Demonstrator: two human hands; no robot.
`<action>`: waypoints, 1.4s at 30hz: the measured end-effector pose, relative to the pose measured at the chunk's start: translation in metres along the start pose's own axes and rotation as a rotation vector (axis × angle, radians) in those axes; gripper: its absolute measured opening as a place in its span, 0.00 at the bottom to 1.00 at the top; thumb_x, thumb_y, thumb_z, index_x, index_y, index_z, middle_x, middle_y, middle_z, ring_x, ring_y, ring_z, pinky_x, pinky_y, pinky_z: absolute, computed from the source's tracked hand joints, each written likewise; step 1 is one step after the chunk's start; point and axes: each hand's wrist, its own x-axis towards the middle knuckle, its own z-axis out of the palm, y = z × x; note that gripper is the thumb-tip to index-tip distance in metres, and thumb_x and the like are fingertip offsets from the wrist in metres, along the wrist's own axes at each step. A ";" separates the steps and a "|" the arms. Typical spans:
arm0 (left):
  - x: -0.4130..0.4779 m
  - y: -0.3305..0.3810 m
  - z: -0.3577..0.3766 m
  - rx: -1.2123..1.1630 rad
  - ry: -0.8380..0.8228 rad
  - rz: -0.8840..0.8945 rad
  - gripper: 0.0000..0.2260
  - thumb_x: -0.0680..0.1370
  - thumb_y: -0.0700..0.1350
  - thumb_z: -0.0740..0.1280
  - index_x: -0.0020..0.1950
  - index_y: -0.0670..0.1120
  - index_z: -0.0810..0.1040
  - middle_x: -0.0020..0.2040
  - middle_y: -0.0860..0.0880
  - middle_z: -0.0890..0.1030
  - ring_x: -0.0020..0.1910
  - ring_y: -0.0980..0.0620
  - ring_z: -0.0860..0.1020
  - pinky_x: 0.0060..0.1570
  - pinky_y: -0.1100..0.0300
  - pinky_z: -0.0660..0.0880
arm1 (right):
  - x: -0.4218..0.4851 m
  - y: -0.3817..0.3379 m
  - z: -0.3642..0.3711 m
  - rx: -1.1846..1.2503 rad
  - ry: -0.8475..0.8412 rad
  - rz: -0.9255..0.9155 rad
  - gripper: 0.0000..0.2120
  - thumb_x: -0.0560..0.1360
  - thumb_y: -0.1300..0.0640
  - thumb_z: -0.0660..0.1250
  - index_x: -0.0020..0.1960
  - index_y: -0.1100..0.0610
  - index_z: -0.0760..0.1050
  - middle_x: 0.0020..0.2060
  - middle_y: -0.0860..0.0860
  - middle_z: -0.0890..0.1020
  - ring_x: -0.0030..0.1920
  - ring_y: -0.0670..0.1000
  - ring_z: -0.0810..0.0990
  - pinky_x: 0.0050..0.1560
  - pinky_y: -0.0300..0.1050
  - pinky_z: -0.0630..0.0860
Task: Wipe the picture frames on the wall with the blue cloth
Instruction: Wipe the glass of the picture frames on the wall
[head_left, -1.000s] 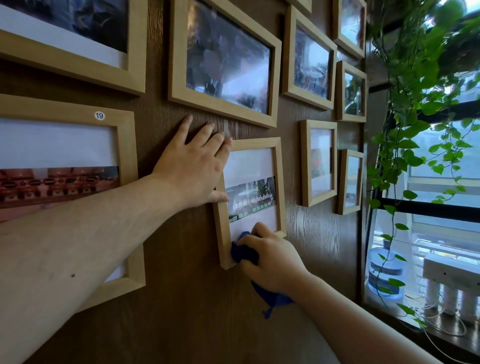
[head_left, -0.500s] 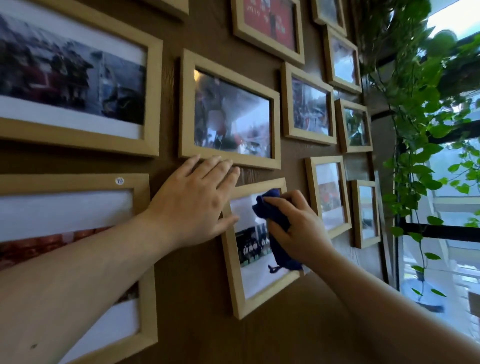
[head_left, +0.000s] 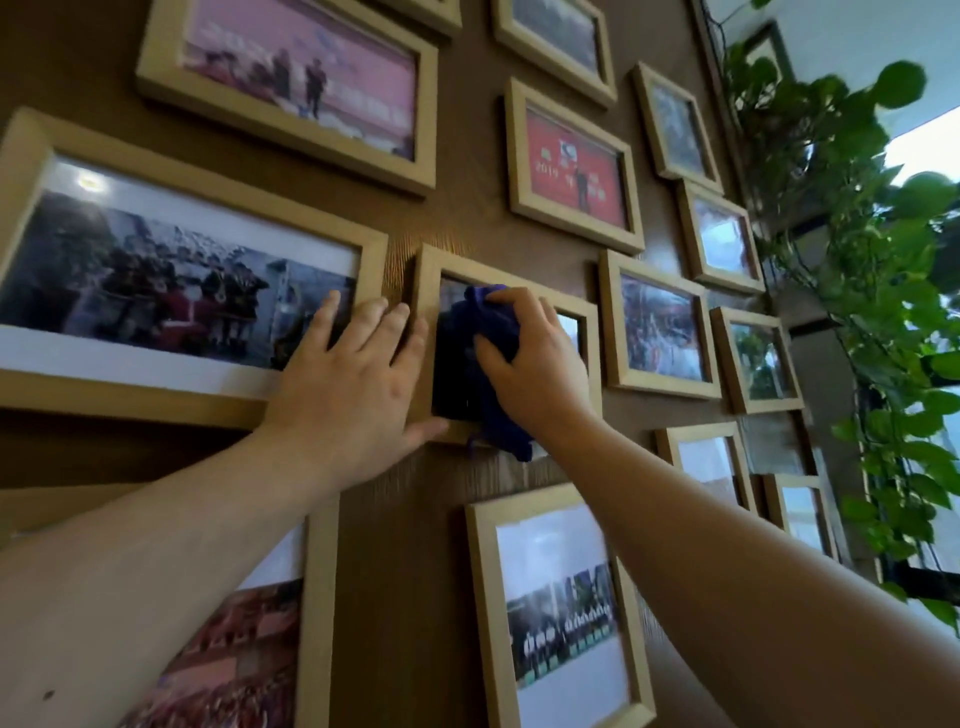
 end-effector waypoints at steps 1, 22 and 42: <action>0.000 0.000 0.001 0.012 -0.004 -0.005 0.40 0.73 0.70 0.50 0.76 0.44 0.59 0.76 0.42 0.64 0.76 0.42 0.57 0.74 0.38 0.52 | 0.005 -0.004 0.006 0.003 -0.001 -0.014 0.19 0.75 0.50 0.64 0.64 0.44 0.65 0.59 0.46 0.72 0.52 0.47 0.73 0.44 0.42 0.73; 0.004 -0.003 0.014 0.015 0.012 0.064 0.37 0.72 0.68 0.56 0.68 0.41 0.71 0.70 0.39 0.72 0.73 0.40 0.65 0.70 0.32 0.55 | 0.006 0.062 -0.011 -0.316 -0.023 0.081 0.18 0.76 0.48 0.63 0.65 0.48 0.68 0.55 0.47 0.70 0.44 0.46 0.71 0.36 0.36 0.65; 0.004 0.000 0.006 0.066 -0.008 0.059 0.40 0.70 0.70 0.54 0.69 0.40 0.71 0.70 0.39 0.73 0.73 0.40 0.65 0.71 0.32 0.53 | -0.025 0.043 -0.018 -0.487 -0.194 -0.028 0.19 0.74 0.44 0.63 0.63 0.46 0.69 0.55 0.48 0.69 0.42 0.46 0.71 0.35 0.36 0.65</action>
